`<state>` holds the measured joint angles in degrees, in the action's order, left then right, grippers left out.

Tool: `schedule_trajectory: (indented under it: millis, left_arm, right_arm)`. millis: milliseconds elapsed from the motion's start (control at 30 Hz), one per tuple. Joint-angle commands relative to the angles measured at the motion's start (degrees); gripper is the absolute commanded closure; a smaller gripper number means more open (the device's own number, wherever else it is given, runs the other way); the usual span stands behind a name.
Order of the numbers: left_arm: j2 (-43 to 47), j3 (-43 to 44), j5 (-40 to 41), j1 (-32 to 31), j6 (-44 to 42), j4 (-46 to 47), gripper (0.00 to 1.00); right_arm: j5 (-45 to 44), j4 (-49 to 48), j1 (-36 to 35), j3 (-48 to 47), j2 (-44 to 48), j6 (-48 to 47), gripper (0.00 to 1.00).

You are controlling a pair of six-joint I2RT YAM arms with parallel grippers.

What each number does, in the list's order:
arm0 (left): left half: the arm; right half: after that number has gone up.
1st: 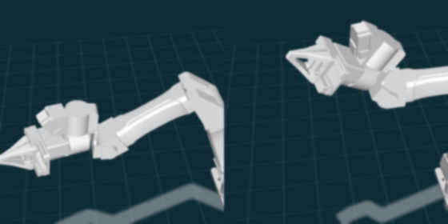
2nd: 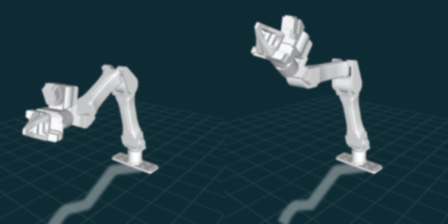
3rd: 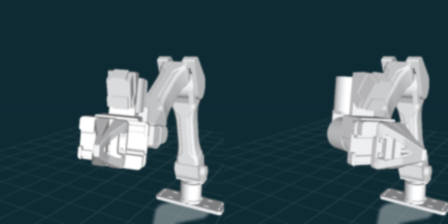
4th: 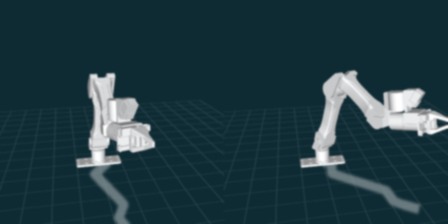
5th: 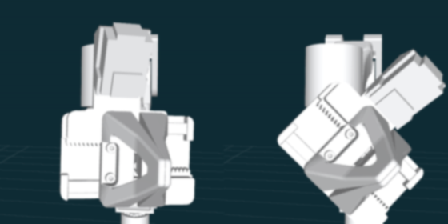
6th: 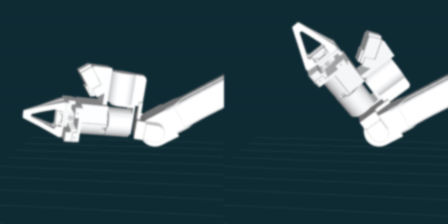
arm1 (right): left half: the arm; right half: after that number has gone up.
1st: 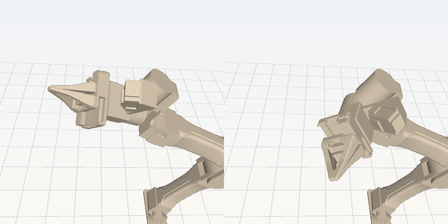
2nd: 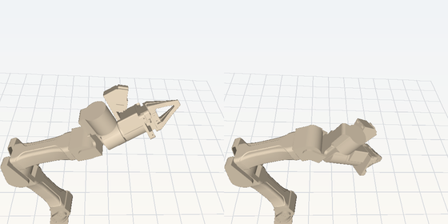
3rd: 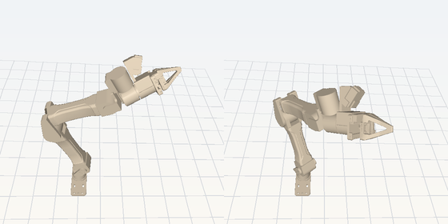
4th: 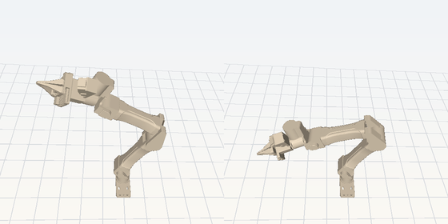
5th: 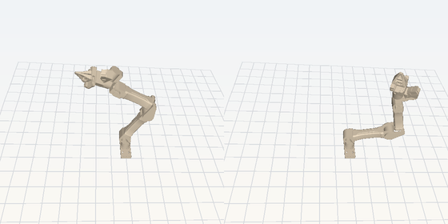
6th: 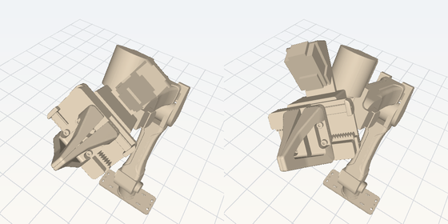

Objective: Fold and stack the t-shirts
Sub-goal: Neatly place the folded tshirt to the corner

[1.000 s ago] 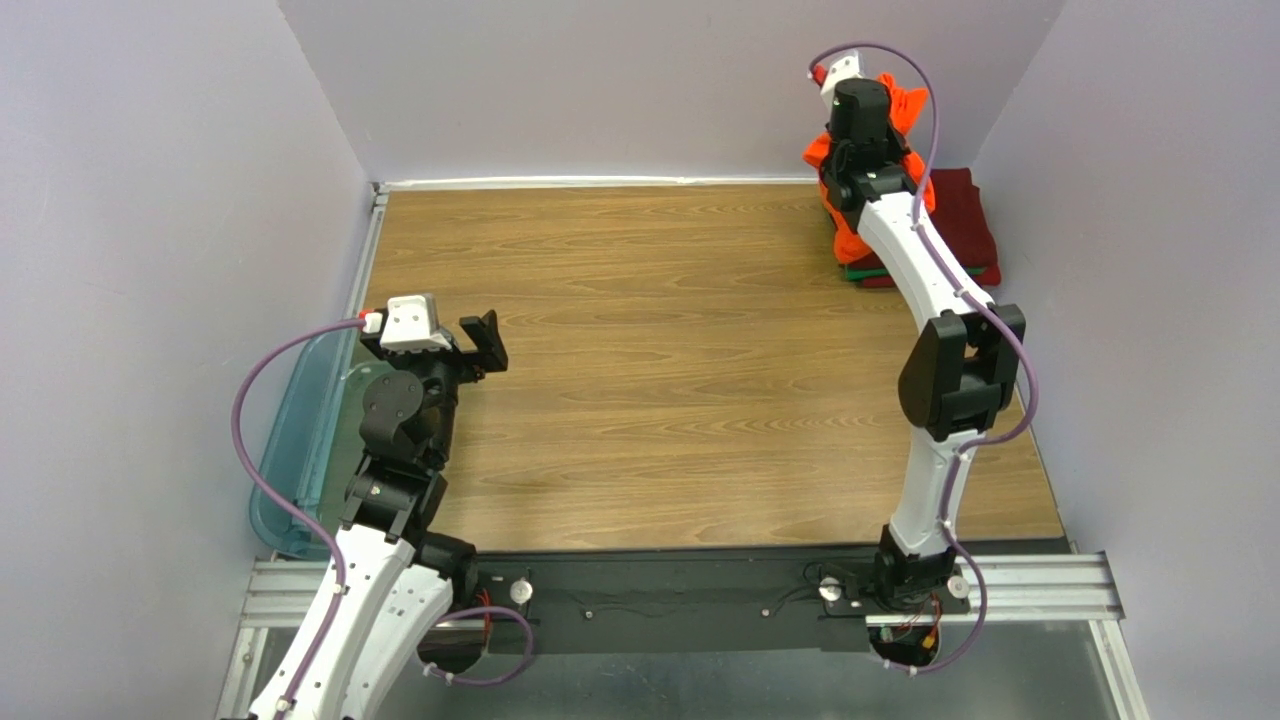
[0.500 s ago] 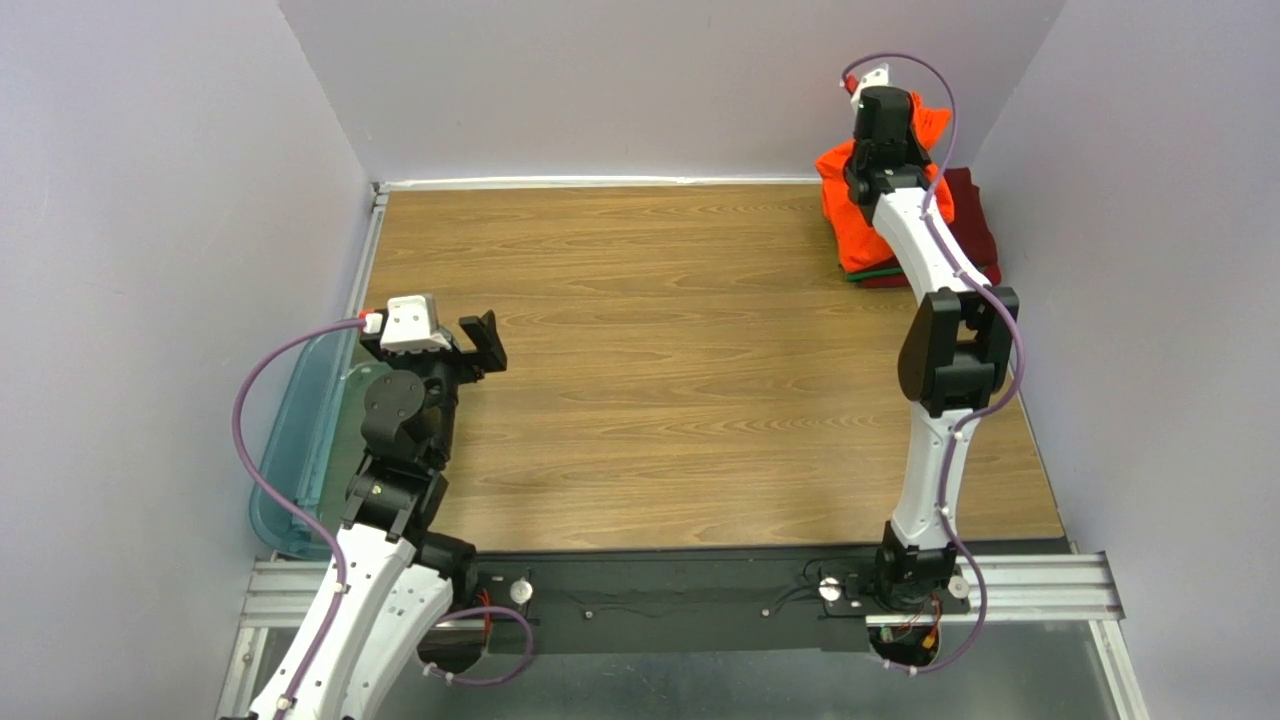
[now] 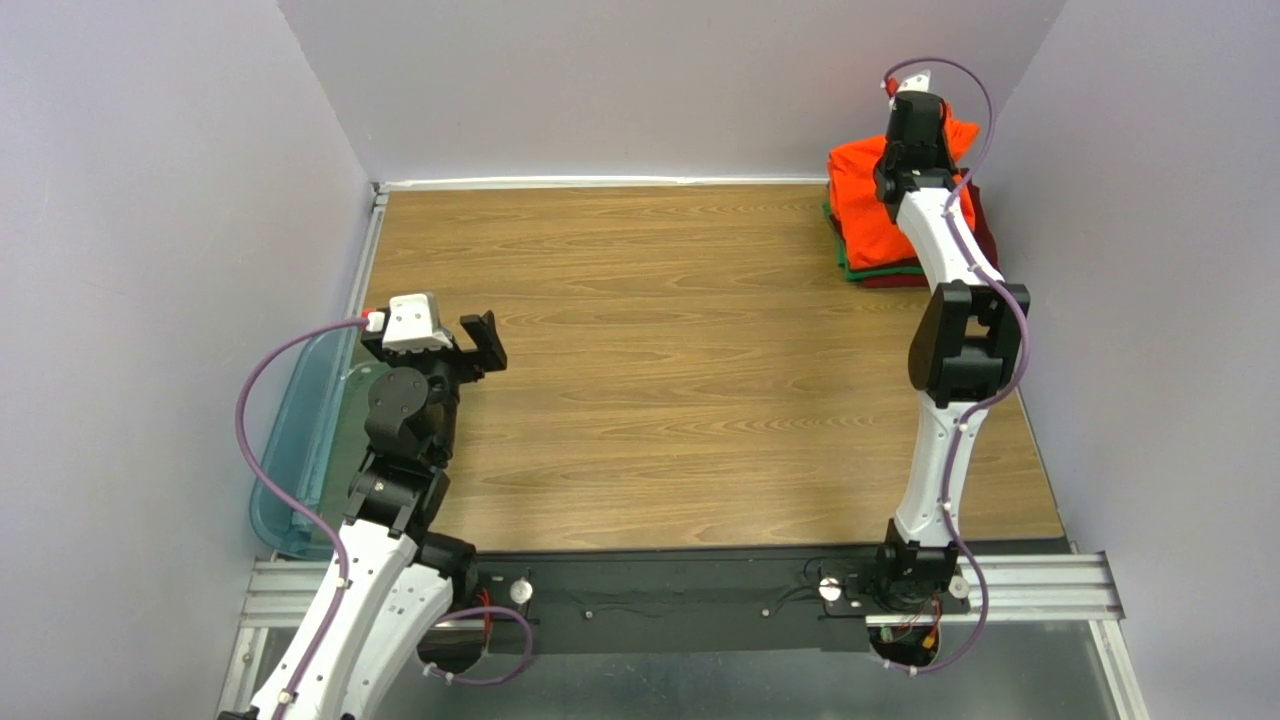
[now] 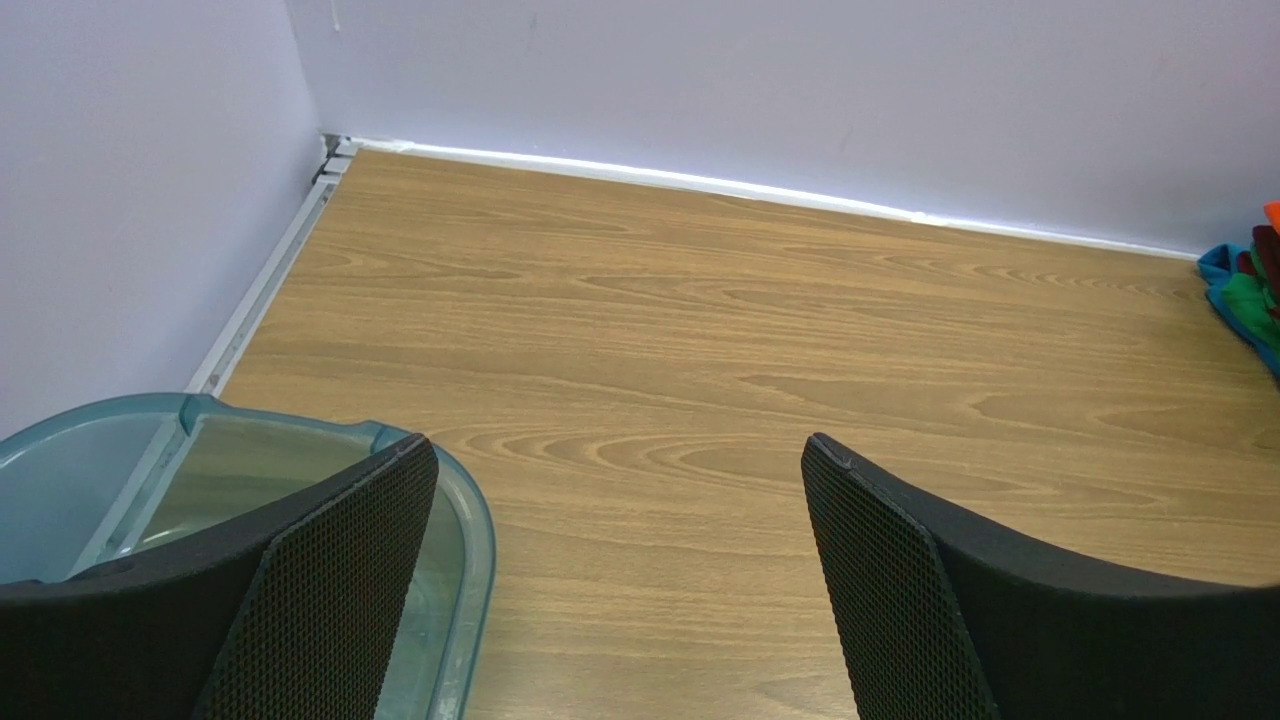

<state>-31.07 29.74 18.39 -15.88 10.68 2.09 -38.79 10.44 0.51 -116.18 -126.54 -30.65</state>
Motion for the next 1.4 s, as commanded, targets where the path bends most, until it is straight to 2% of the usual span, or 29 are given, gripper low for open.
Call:
schedule_trajectory:
  millis: [0,100,167,233,300,333,633,933,1167,1367]
  left_arm:
    - [0.04,-0.73,1.91,-0.2,-0.75,1.34,0.02]
    - [0.13,-0.91,2.26,-0.2,-0.75,1.43,0.02]
    - [0.13,-1.0,2.61,-0.2,-0.75,1.52,0.02]
    - [0.13,-1.0,2.61,-0.2,-0.75,1.52,0.02]
    - [0.13,-1.0,2.79,-0.2,-0.75,1.52,0.02]
    - [0.22,-1.0,2.79,-0.2,-0.75,1.52,0.02]
    - [0.22,-0.91,2.44,-0.2,-0.92,1.52,0.02]
    - [0.66,-0.64,1.82,-0.2,-0.83,1.34,0.02]
    - [0.31,-0.64,1.65,-0.2,-0.75,1.25,0.02]
    - [0.31,-0.82,1.65,-0.2,-0.39,1.16,0.02]
  right_arm:
    - [0.55,-1.21,1.42,-1.07,-2.21,3.22,0.96]
    - [1.26,-1.21,2.03,-0.89,-3.18,4.2,0.92]
    - [1.08,-1.3,2.21,-0.89,-3.62,4.64,0.71]
    - [0.99,-1.3,2.74,-1.94,-4.33,6.13,0.55]
    - [0.38,-1.3,3.0,-2.73,-4.85,7.27,0.26]
    - [-0.32,-1.21,3.0,-3.43,-5.12,7.36,0.0]
    - [0.11,-1.21,3.0,-3.09,-3.19,12.37,0.0]
    - [15.83,-0.51,3.0,2.09,1.74,21.33,0.0]
    - [24.97,0.81,3.0,-1.06,-2.03,25.29,0.0]
    - [27.09,1.34,3.0,-7.56,-7.57,25.65,0.0]
